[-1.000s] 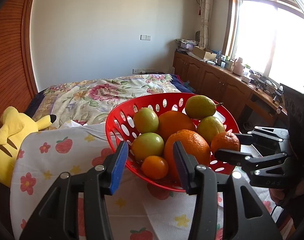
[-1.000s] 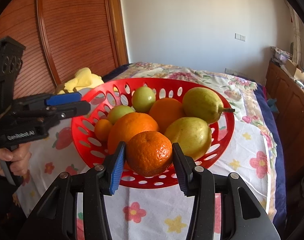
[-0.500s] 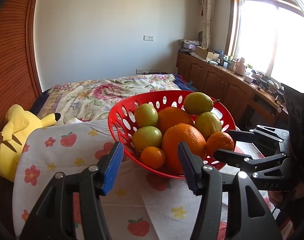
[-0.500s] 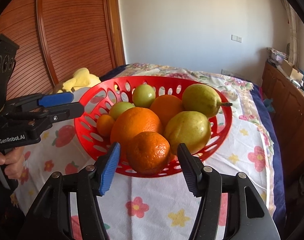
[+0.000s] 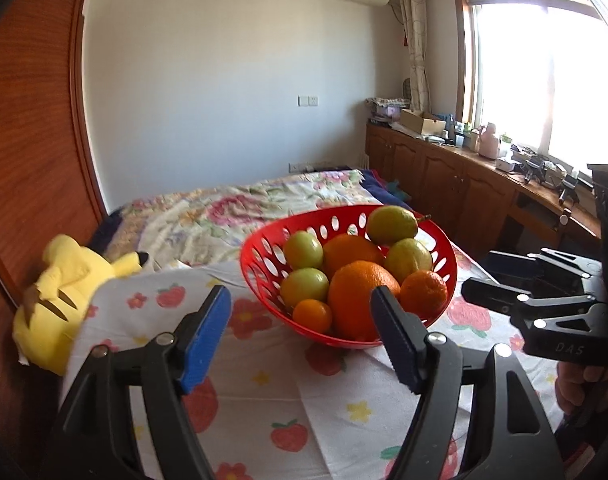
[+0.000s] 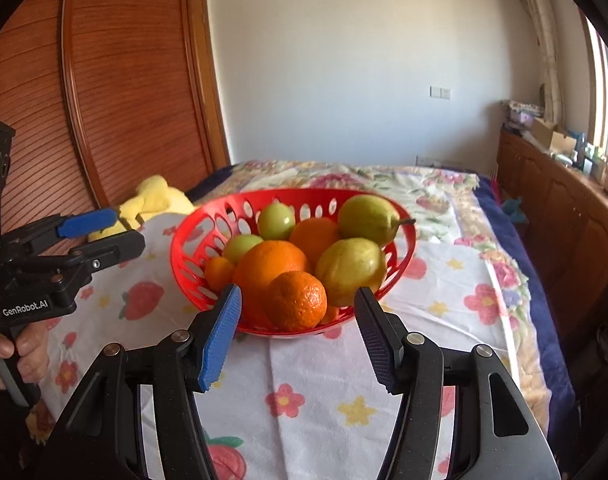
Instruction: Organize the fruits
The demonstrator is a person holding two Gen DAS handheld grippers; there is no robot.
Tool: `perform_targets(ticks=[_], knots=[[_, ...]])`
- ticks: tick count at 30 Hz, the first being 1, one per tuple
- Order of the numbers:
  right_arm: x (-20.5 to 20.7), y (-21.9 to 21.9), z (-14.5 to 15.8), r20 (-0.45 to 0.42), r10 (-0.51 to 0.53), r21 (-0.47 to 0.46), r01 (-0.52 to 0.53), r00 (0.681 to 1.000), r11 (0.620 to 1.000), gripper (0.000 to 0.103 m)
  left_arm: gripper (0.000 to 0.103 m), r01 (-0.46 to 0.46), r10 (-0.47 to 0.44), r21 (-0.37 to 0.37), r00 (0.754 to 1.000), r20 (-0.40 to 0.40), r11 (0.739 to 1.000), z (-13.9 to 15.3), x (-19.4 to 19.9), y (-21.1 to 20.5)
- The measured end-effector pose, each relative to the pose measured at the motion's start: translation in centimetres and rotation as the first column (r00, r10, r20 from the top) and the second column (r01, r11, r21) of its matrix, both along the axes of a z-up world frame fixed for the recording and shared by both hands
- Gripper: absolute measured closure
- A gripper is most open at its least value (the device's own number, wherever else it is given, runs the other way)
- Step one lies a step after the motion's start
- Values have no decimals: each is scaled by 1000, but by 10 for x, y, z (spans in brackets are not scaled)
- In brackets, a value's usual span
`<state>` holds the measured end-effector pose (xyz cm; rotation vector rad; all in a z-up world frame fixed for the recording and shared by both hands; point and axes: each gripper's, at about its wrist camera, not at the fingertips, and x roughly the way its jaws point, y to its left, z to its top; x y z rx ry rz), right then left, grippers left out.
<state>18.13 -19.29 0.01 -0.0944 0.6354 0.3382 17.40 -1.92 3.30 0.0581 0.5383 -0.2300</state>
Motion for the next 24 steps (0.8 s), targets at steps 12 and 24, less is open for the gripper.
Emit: perform_targets(ticks=[12, 24], knots=[[-40, -3, 38, 138, -54, 30, 51, 989, 998, 31, 10, -34, 31, 24, 992, 123, 999, 29, -46, 2], [-84, 4, 68, 245, -79, 42, 71, 966, 997, 12, 10, -63, 62, 0, 985, 159, 998, 55, -85, 9]])
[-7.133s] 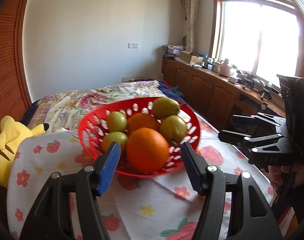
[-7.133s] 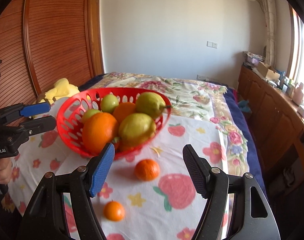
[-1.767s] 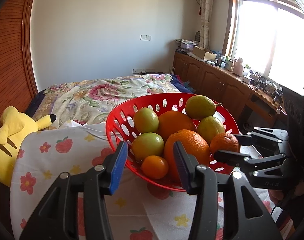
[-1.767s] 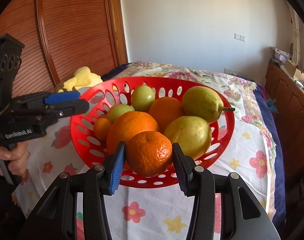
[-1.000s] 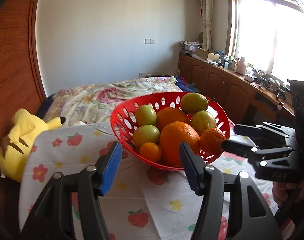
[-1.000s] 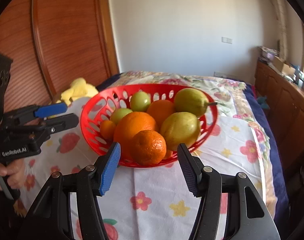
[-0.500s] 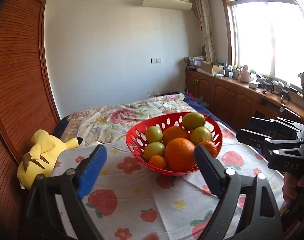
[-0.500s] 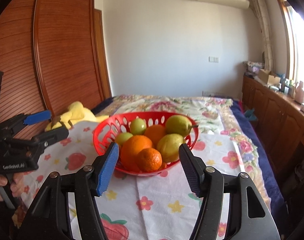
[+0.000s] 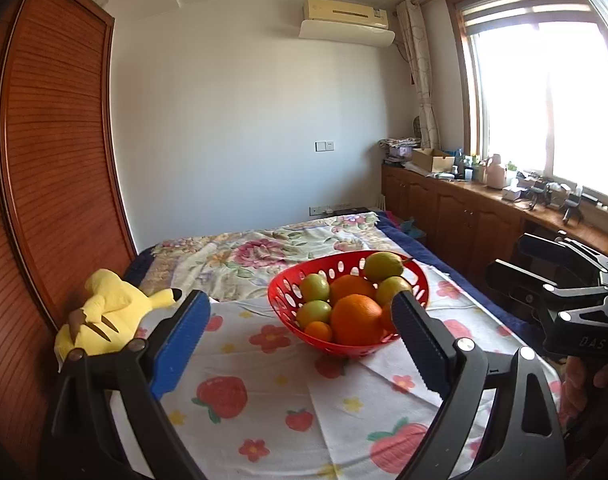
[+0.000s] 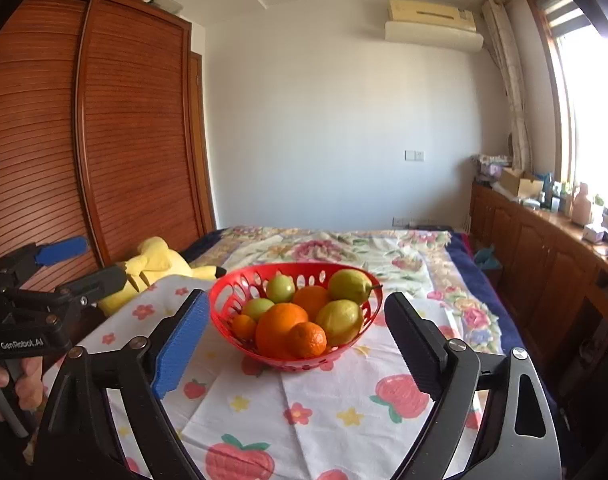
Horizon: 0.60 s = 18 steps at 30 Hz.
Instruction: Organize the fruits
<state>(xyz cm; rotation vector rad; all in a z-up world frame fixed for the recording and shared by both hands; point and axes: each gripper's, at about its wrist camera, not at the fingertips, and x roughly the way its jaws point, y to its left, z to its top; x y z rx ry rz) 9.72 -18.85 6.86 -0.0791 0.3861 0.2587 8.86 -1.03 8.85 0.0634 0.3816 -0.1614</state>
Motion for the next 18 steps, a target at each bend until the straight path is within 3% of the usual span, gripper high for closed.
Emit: perform_targets(ticks=[10, 18], knots=[[-33, 8, 20, 33, -29, 13, 28, 999, 1000, 12, 10, -22, 22, -2, 1000, 13, 1000, 15, -32, 4], [-46, 5, 17, 28, -50, 20, 50, 998, 999, 12, 10, -39, 39, -11, 999, 0, 999, 10, -47, 15]])
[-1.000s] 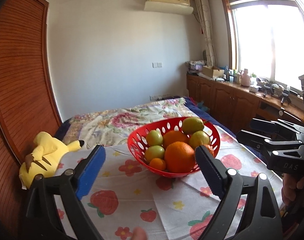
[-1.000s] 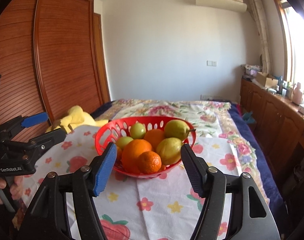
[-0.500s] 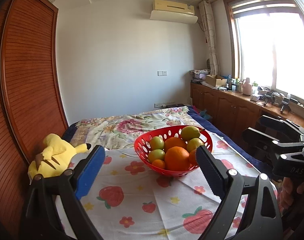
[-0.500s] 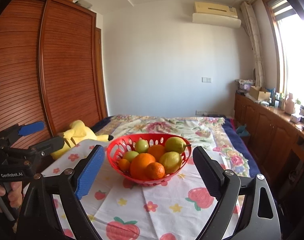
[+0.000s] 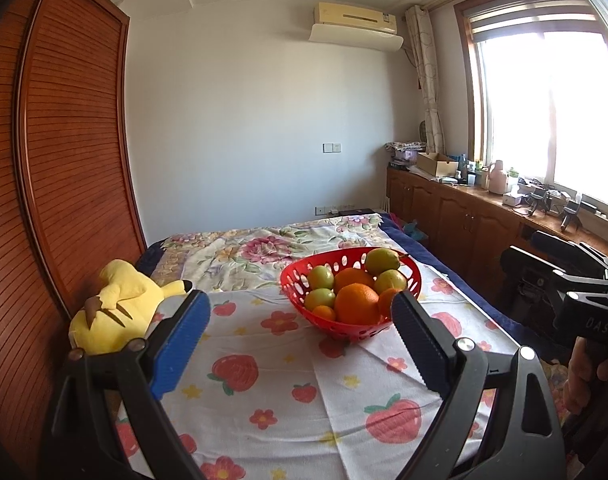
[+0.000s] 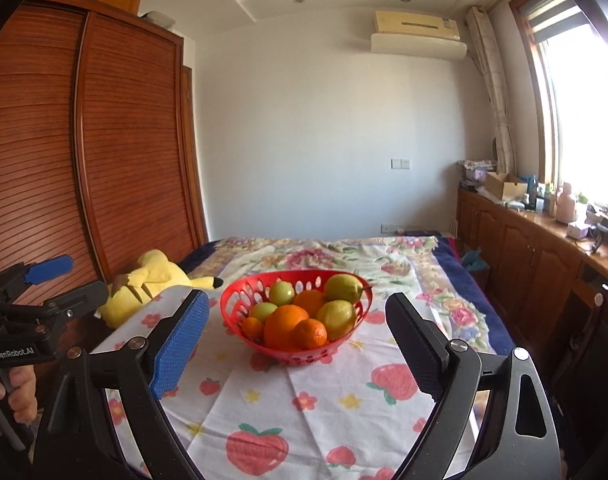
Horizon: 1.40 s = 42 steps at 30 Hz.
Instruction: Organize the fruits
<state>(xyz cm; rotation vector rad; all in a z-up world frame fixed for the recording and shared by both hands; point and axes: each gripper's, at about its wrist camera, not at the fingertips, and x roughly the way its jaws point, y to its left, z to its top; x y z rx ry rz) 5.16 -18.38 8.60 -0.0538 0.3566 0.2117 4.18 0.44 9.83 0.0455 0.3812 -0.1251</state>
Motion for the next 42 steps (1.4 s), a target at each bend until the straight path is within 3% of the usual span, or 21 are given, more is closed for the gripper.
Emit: perform_targets(ticks=[42], knots=[[-10, -3, -5, -1, -30, -31, 30, 1000, 999, 12, 10, -2, 2, -13, 1000, -10, 1000, -6, -12, 2]])
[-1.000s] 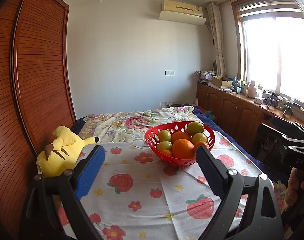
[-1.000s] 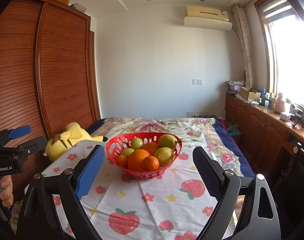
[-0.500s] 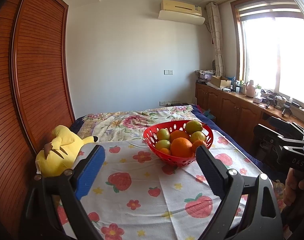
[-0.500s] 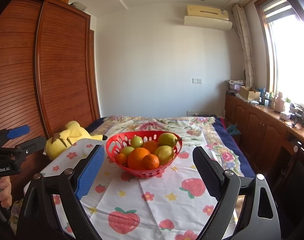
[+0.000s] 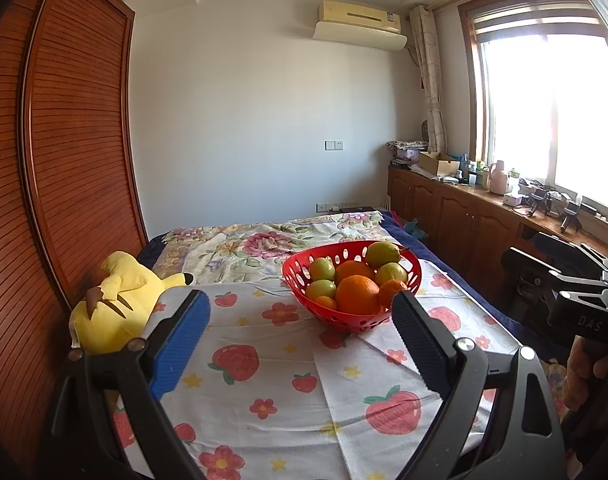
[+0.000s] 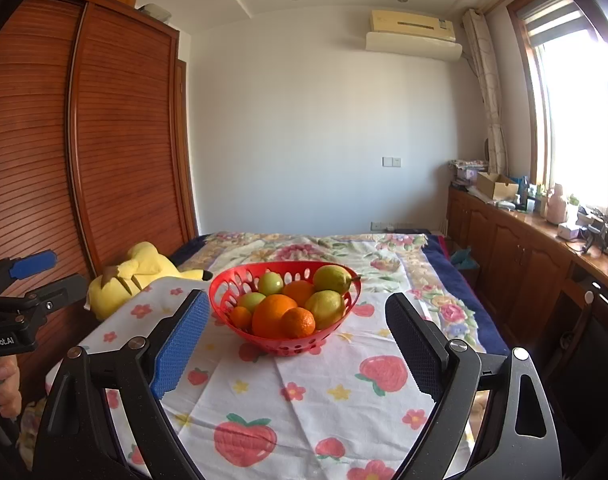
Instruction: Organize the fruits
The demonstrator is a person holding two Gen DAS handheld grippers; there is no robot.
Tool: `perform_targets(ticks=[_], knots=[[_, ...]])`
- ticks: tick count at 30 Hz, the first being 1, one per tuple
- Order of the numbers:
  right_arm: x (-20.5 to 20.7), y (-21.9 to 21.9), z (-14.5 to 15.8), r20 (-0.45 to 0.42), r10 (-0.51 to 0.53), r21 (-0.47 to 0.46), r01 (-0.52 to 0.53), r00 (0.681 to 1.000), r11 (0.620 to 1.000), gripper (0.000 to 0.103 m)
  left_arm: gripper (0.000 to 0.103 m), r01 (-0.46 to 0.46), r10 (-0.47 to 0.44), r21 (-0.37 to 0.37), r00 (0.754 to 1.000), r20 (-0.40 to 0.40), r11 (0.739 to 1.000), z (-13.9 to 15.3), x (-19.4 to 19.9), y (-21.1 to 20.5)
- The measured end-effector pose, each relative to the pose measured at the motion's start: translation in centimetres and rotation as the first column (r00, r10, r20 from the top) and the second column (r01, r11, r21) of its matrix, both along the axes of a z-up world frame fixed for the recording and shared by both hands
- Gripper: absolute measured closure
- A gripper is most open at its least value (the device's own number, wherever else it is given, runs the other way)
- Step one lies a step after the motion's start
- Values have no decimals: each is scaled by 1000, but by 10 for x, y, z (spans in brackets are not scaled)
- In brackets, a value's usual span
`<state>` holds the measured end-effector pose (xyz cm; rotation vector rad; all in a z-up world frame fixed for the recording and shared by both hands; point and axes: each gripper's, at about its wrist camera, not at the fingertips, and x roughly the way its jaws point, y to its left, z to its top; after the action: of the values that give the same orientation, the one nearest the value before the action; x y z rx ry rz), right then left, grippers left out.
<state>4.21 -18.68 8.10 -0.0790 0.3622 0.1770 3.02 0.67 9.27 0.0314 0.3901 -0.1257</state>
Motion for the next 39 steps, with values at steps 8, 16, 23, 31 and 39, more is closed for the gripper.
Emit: perform_targets(ticks=[8, 16, 23, 31, 39], knots=[[-1, 0, 0, 1, 0, 0, 0, 1000, 1000, 12, 10, 1, -1, 1, 1000, 0, 1000, 0, 0, -1], [0, 0, 1, 1, 0, 1, 0, 1000, 1000, 12, 10, 2, -2, 2, 1000, -2, 1000, 1, 0, -2], [1, -1, 1, -1, -1, 3, 1, 1000, 1000, 12, 10, 2, -2, 3, 1000, -3, 1000, 1, 0, -2], [0, -2, 2, 0, -2, 2, 2, 1000, 1000, 12, 10, 2, -2, 4, 1000, -4, 1000, 0, -1, -3], [0, -2, 2, 0, -2, 2, 2, 1000, 1000, 12, 10, 3, -3, 3, 1000, -7, 1000, -1, 0, -2]])
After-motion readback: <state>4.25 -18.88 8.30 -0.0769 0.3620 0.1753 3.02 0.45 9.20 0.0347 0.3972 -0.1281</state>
